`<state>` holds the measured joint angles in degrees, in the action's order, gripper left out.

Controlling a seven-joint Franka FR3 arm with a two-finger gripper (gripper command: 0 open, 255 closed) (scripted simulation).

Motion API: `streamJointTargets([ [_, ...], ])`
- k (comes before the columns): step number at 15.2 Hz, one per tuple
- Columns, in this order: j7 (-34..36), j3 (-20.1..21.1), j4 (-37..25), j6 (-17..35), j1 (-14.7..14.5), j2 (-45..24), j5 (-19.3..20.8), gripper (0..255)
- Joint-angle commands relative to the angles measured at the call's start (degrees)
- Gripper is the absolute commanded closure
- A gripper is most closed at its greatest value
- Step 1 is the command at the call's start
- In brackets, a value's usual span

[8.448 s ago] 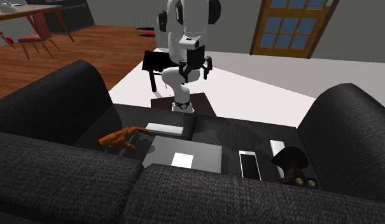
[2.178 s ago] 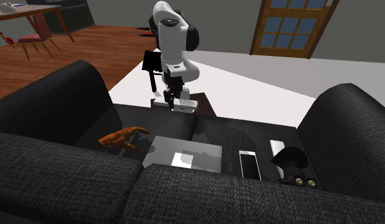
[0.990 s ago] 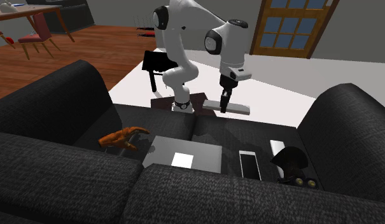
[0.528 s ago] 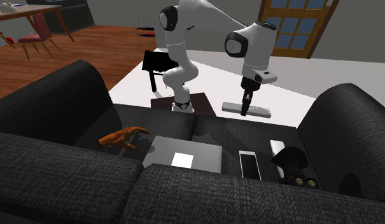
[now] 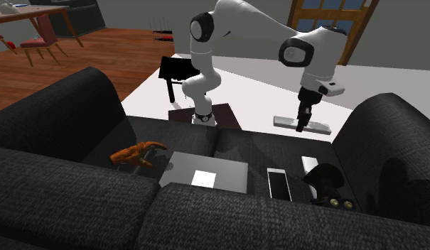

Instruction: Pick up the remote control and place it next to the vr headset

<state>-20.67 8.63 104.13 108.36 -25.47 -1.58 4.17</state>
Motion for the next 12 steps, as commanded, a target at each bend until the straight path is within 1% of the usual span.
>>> streamJointTargets([
  [1,0.7,0.2,0.2,0.9,-0.3,-0.7,0.2,255],
  [12,1.4,0.2,6.9,9.1,-0.2,-2.3,0.7,255],
])
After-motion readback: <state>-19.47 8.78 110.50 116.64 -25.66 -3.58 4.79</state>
